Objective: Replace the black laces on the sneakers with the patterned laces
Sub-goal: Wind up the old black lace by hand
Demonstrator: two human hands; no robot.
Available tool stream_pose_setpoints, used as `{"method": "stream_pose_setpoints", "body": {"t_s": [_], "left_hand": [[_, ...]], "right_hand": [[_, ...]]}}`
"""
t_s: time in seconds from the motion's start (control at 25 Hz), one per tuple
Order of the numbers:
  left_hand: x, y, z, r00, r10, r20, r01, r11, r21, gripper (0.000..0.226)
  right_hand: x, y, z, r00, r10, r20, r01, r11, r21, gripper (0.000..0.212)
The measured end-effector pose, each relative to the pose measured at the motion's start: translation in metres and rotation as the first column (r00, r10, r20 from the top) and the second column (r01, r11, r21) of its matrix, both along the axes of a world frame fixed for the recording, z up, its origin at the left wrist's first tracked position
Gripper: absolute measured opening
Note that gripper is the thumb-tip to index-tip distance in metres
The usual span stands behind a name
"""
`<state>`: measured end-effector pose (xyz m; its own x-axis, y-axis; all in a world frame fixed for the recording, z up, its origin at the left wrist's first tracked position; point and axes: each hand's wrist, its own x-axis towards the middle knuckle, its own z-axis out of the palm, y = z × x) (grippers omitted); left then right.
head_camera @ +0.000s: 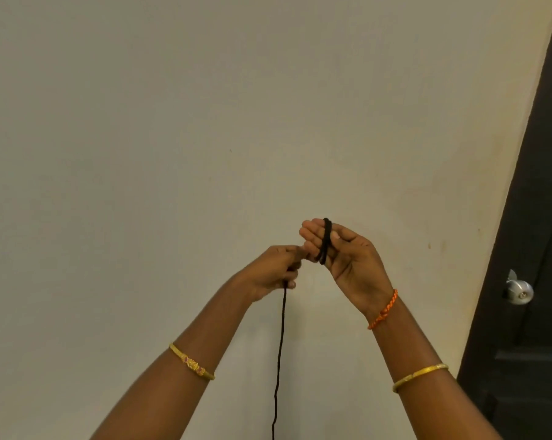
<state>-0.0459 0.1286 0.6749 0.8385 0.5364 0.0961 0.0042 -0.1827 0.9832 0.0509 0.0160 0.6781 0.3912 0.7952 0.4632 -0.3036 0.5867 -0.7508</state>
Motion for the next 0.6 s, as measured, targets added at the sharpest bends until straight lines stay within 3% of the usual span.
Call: {"method": "stream_pose_setpoints", "body": {"t_s": [0.08,0.2,0.4,0.6], "left_hand": [[-0.003,-0.011,-0.016,0.995,-0.086,-0.053,0.084,0.996,-0.042,0.027],[-0.009,-0.029,-0.017,0.988,-0.066,-0.140,0.094,0.974,0.206,0.031],[-0.015,-0.032,0.011,0.991,0.109,-0.081,-0.057,0.873,0.484,0.030],[-0.010,-0.023,0.036,0.975,0.220,0.029,-0.184,0.729,0.659,0.024]], "right_hand": [[0.005,0.006,0.000,0.994,-0.083,-0.075,0.087,0.995,0.047,0.029],[0.012,0.014,-0.005,0.963,-0.252,-0.095,0.256,0.966,0.033,0.025],[0.017,0.015,-0.020,0.925,-0.376,0.045,0.378,0.924,-0.058,0.028],[0.011,0.004,-0.028,0.915,-0.336,0.222,0.373,0.915,-0.155,0.031]]}}
